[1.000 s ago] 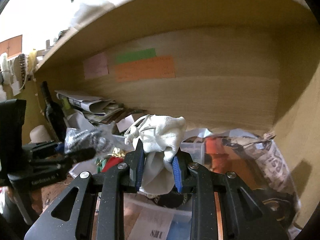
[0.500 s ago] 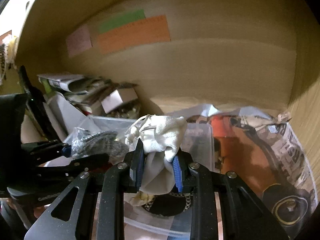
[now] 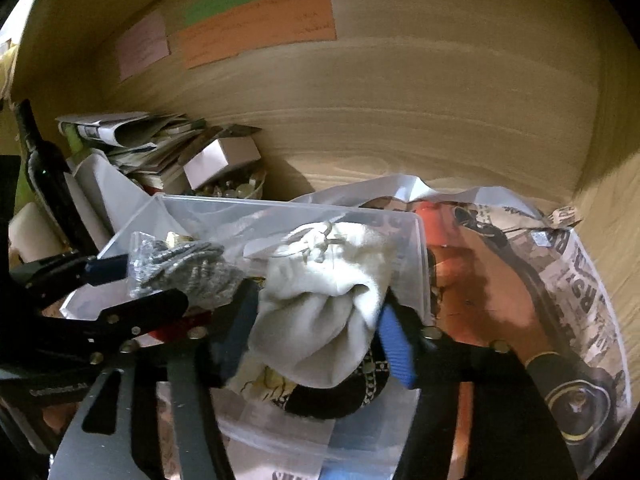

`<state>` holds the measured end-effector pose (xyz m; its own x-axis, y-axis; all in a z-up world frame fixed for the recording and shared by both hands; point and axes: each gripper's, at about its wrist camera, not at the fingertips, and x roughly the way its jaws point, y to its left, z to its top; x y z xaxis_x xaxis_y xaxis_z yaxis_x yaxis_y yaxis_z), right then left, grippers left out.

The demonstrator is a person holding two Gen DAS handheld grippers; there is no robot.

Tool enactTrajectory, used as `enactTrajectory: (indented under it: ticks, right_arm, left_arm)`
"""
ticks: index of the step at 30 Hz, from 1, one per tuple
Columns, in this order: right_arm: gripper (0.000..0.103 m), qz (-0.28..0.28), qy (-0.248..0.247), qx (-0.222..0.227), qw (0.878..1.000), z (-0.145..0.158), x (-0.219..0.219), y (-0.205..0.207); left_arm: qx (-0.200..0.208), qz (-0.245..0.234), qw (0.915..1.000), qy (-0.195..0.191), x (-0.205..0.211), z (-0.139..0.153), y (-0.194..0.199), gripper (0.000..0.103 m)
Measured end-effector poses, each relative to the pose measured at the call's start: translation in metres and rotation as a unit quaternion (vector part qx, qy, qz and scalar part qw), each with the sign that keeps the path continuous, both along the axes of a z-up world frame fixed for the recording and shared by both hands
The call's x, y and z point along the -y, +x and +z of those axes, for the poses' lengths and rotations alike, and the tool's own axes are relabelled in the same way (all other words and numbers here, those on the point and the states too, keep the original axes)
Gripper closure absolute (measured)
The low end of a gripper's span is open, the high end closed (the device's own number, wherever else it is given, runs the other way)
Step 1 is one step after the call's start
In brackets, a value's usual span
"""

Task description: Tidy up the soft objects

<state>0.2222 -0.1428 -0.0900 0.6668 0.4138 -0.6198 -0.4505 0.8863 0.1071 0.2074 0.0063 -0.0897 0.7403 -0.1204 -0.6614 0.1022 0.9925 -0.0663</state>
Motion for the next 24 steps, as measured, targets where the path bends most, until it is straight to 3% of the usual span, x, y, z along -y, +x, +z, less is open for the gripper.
enactTrajectory:
  ticks: [3, 6, 11, 15, 24]
  right_arm:
    - [0.027, -0.008, -0.007, 0.019, 1.000, 0.007, 0.002, -0.008]
    - [0.026, -0.011, -0.006, 0.029, 1.000, 0.014, 0.005, -0.015]
    - [0.011, -0.015, 0.015, 0.045, 0.999, 0.021, 0.016, -0.034]
    - [0.004, -0.017, 0.018, 0.050, 0.998, 0.020, 0.020, -0.050]
    - [0.004, -0.008, 0.020, 0.049, 0.999, 0.014, 0.024, -0.080]
  left_arm:
    - [0.024, 0.001, 0.9997, 0.003, -0.002, 0.014, -0.015, 0.024]
    - [0.051, 0.006, 0.9986, 0.010, -0.004, 0.028, -0.033, 0.016]
    - [0.076, 0.018, 0.9967, 0.023, -0.012, 0.039, -0.060, 0.002]
    - [0.056, 0.024, 0.9979, 0.023, -0.020, 0.030, -0.071, 0.001]
    - [-0.032, 0.022, 0.9989, 0.024, -0.022, -0.027, -0.067, 0.001]
